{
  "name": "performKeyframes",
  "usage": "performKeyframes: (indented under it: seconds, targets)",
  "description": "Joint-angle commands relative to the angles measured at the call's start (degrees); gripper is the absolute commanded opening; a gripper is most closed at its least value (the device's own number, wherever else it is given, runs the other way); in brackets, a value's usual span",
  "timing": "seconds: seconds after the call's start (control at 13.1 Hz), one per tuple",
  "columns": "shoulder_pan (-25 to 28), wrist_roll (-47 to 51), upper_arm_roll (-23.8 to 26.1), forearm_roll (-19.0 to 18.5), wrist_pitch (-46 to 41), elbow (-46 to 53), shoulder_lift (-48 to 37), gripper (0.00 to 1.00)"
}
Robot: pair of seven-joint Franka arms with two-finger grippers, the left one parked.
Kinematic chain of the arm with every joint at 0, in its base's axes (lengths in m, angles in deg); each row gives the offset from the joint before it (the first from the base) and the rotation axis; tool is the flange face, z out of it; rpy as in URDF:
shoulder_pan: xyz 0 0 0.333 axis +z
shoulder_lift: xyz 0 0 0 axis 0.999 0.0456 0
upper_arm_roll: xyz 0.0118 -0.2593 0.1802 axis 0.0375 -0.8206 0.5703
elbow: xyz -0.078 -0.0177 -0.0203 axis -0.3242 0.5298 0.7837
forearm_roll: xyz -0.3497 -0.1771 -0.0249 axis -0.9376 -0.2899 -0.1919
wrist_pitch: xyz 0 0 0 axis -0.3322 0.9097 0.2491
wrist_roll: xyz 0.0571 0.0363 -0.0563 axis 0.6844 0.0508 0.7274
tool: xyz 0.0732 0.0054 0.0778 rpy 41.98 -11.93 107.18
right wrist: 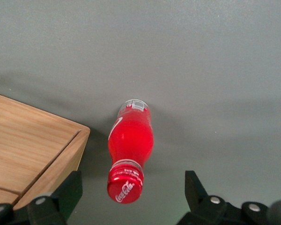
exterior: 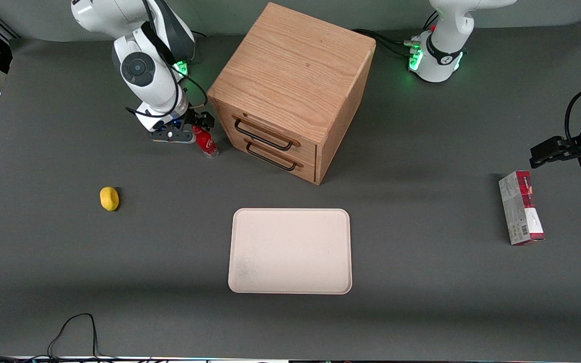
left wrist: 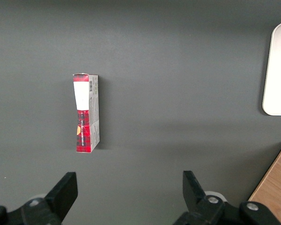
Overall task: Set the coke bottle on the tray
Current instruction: 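Lower the right gripper and close it around the bottle's cap end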
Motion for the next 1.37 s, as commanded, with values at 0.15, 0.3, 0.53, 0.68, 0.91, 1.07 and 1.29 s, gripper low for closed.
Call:
performKeyframes:
  seconds: [0.15, 0.3, 0.53, 0.68, 0.91, 1.07, 1.29]
  targets:
    - [0.59, 1.19, -0.16, 0.11, 1.07, -0.79, -0.63, 0.00]
    - [0.59, 1.18, 0.01, 0.11, 1.07, -0.79, -0.28, 0.00]
    - [0.51, 1.19, 0.19, 0.11, 0.98, -0.70, -0.19, 0.00]
    - [0.51, 1.27, 0.19, 0.11, 0.98, -0.35, -0.19, 0.00]
    - [0.07, 0.49, -0.42, 0.11, -1.11, 2.54, -0.89, 0.00]
    - [-0.37, 0.22, -0.60, 0.02, -6.46, 7.71, -0.72, 0.00]
    - [-0.64, -1.97, -3.66, -0.07, -19.36, 21.83, 1.03, 0.00]
